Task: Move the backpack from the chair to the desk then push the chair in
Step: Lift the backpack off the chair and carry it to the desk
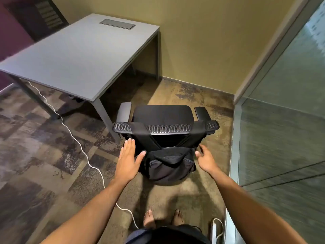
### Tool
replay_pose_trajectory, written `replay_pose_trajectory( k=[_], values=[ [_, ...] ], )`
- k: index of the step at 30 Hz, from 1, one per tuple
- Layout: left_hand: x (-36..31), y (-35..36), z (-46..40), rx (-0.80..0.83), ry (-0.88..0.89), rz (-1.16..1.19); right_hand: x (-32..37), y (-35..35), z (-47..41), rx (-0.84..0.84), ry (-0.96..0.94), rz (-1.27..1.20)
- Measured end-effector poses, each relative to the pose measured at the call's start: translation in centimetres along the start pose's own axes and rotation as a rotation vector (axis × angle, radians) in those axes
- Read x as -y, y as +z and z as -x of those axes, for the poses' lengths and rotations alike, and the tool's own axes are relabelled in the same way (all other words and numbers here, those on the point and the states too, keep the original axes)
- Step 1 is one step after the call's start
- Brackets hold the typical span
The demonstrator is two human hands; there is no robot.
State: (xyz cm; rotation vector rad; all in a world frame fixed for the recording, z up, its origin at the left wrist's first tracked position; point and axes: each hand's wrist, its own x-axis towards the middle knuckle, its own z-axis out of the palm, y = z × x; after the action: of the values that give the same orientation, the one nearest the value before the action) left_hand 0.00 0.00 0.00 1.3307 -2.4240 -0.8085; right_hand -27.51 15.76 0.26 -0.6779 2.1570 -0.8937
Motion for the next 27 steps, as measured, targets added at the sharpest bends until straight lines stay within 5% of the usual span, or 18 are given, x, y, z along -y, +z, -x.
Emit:
replay_pose_trajectory(
  k=[5,10,27],
  values=[
    [-1.7,-0.3,-1.6,0.069,-0.139,0.217,1.5,0.6,-1.8,0.027,0.015,0.073],
    [-3.1,-0.3,-2.7,-0.008,-0.335,0.739,1.5,1.6,-2.1,0.008,0.018,0.116],
    [1.0,-3.4,-4.3,-0.046,-0.355,1.018,1.8,5.0,1.7,-0.194,-0.109,-0.017]
  ],
)
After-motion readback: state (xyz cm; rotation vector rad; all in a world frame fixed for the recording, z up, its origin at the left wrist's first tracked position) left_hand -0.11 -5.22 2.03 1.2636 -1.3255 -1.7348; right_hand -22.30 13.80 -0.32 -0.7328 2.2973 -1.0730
